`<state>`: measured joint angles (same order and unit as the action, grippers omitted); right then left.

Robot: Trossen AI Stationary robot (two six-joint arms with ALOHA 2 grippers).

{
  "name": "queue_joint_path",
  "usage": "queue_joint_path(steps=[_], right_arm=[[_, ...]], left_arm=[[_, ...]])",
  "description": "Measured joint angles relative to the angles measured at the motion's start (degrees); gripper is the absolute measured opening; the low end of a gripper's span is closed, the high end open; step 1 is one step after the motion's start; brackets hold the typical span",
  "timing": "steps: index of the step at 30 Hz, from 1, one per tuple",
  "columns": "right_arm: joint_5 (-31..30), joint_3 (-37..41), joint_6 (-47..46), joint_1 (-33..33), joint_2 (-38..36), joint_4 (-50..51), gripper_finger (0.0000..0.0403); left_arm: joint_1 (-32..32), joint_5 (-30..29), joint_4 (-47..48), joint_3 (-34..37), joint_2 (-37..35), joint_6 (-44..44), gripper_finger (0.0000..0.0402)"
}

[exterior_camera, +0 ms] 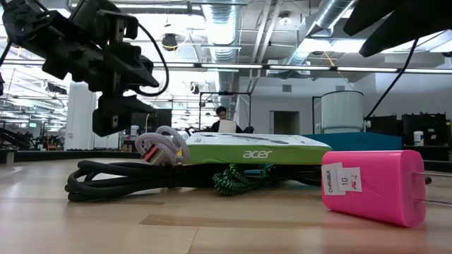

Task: Pick and place items into bin
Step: Put the white card reader box into the yellow bin

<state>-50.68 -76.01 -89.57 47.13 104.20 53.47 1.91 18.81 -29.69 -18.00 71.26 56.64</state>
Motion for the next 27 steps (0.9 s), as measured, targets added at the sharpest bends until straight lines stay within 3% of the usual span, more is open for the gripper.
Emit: queue_joint_path(steps=[10, 16, 27], right_arm=[[0.04, 0.00, 0.08, 0.00, 0.00, -0.22, 0.0202], [0.35, 0.00, 0.62, 0.00, 0.00, -0.22, 0.0210], [2.60, 0.00, 1.08, -0.02, 0.00, -0.24, 0.0214]], left_arm=[[-0.63, 1.63, -2.08, 0.00, 6.72, 0.03, 0.0171], [-0.63, 5.04, -11.49, -0.59, 12.41, 1.44, 0.0171], [-0.63, 10.98, -9.22, -7.23, 23.26, 2.97, 0.0171]])
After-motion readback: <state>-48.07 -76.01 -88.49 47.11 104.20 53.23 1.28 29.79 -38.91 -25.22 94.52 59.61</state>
